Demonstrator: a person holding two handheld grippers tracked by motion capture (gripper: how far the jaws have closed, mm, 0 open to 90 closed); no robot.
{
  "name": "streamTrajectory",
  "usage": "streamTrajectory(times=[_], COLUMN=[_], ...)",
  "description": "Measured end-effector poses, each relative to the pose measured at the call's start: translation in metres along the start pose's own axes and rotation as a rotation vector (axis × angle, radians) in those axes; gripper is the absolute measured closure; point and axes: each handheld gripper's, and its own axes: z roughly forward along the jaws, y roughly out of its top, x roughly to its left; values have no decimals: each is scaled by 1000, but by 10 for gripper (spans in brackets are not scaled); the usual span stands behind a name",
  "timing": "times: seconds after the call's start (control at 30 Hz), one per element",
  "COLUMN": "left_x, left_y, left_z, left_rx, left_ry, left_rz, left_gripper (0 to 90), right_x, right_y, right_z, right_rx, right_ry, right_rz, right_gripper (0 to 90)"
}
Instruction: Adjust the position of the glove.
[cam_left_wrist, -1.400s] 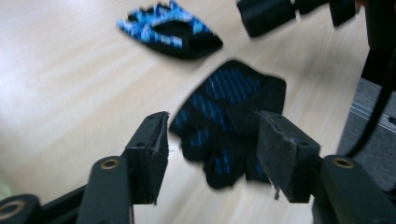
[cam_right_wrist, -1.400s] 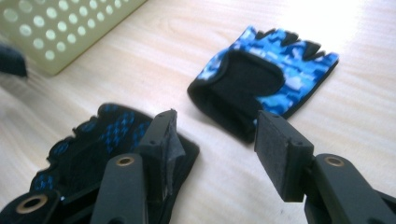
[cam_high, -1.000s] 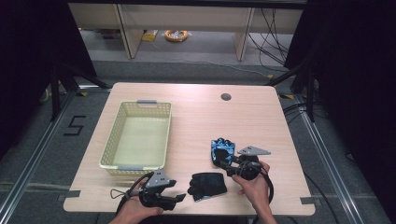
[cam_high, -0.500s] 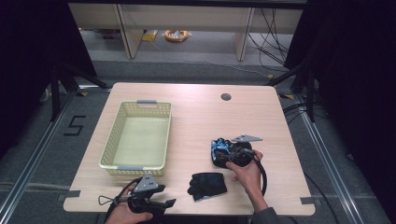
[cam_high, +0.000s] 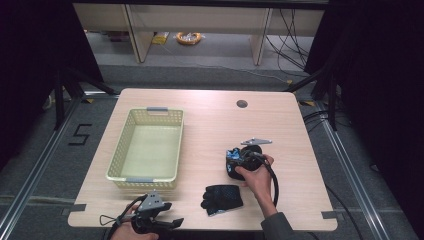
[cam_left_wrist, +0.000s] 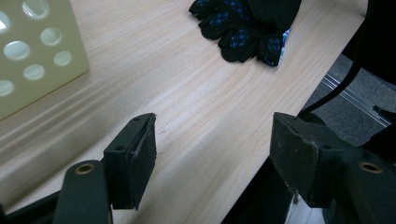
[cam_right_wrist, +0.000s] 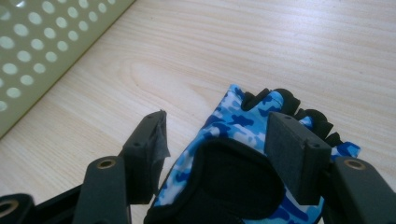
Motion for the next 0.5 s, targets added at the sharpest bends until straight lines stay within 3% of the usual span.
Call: streamTrajectory(times=[0.03,0.07,0.1,0.27,0.3,0.37,0.47,0.5], left_x=[-1,-1,0,0,-2,-2,-1,-2], left_y=[-1,-1,-1,-2,-3,-3,-3,-3], left_z=[1,1,0,2,4,5,4,4], left_rx=[4,3,13,26,2,3,14,10], left_ry=[8,-7,-1,8,-2,-2,9,9], left_rz=[-9,-13,17,28,-4,-14,0,-3], left_gripper=[312,311,310,305,305,304,303,304], right_x=[-2,-1,0,-1,-1,1,1,3], right_y=[0,1,1,1,1,1,1,0], right_z=[3,3,4,10,11,13,16,16], right_rx=[-17,-1,6,18,23,42,69,96], right_ry=[3,-7,-10,-4,-6,-3,-3,-21], right_rz=[-26,-12,-8,-40,-42,-25,-48,-29], right_gripper=[403,410,420,465,468,489,498,501])
